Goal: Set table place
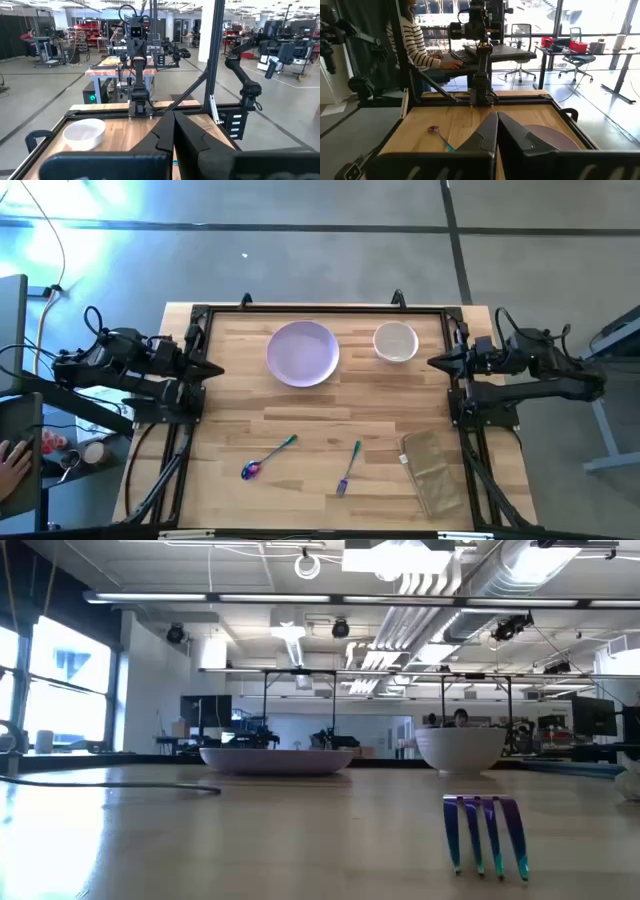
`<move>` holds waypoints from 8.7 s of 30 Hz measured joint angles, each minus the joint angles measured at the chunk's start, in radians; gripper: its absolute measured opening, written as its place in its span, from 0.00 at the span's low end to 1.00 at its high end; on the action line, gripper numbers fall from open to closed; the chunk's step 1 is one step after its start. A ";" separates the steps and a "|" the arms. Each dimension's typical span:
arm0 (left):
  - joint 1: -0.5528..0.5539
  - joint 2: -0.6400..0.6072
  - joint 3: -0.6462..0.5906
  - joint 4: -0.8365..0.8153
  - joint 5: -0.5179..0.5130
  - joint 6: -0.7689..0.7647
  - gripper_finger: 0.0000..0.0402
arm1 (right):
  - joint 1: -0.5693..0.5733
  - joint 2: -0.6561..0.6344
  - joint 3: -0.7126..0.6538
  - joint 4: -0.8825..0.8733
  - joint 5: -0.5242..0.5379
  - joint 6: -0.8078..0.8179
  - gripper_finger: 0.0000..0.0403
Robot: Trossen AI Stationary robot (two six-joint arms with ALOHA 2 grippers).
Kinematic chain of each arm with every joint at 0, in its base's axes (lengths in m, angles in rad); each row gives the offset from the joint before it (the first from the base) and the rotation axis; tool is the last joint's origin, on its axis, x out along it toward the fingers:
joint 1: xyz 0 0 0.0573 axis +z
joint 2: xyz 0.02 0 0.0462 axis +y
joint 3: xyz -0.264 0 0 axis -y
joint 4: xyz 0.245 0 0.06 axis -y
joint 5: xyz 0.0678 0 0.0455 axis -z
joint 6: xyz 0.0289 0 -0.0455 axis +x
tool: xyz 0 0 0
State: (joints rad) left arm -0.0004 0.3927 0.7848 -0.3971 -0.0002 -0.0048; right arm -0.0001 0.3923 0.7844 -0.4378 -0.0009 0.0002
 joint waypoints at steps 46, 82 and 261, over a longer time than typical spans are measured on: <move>0.000 0.000 0.000 0.000 0.000 0.000 0.00 | 0.000 0.000 0.000 0.000 0.000 0.000 0.00; 0.000 0.000 0.000 0.000 0.000 0.000 0.00 | 0.000 0.000 0.000 0.000 0.000 0.000 0.00; 0.000 0.192 0.000 0.101 -0.346 -0.262 0.00 | -0.398 1.957 1.330 -0.499 -0.008 0.206 0.00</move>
State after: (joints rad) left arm -0.0002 0.5850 0.7845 -0.2959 -0.3466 -0.2672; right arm -0.3981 2.3493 2.1139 -0.9367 -0.0091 0.2067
